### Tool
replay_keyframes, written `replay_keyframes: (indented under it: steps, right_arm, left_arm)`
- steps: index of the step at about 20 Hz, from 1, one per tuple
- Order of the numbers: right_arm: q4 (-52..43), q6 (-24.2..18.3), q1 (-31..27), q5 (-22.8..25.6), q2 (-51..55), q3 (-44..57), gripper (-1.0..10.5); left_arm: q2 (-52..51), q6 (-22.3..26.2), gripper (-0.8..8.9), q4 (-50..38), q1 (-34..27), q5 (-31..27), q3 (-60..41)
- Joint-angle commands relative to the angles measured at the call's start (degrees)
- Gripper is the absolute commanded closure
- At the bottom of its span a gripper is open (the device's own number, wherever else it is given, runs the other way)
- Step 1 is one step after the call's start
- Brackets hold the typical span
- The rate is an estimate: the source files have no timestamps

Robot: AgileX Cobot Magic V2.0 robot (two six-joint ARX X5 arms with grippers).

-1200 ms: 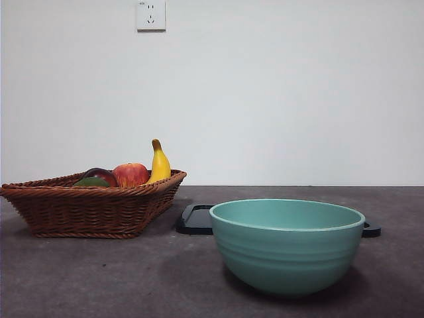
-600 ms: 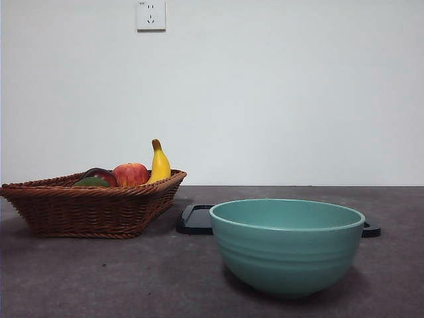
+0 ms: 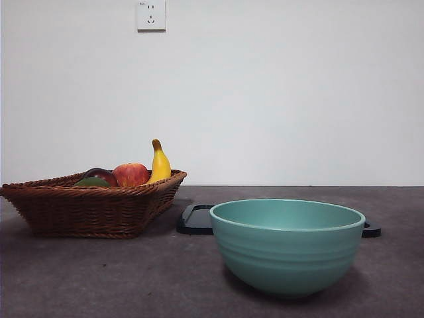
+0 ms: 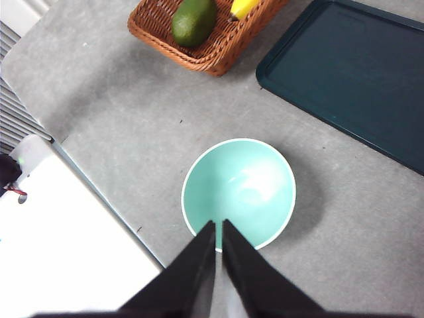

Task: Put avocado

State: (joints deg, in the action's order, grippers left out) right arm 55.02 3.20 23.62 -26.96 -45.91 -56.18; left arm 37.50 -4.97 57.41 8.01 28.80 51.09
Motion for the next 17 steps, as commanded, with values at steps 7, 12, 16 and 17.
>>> replay_keyframes:
  steps: [7, 12, 16, 17]
  right_arm:
    - [-0.46, -0.42, 0.37, -0.02, -0.46, -1.03, 5.5]
    - [-0.46, -0.42, 0.37, 0.0, -0.46, -1.03, 5.5]
    - [-0.46, -0.42, 0.37, 0.0, -0.46, -1.03, 5.5]
    - [-0.46, -0.42, 0.37, 0.0, -0.46, -1.03, 5.5]
  left_arm:
    - [0.31, 0.87, 4.39, -0.28, 0.15, 0.26, 1.11]
    - [1.18, 0.37, 4.4, -0.98, 0.17, -1.31, 1.33]
    - [6.36, -0.28, 4.4, -5.29, 0.98, -4.13, 4.28]
    - [8.48, -0.68, 4.4, -6.6, 1.49, -5.16, 5.55]
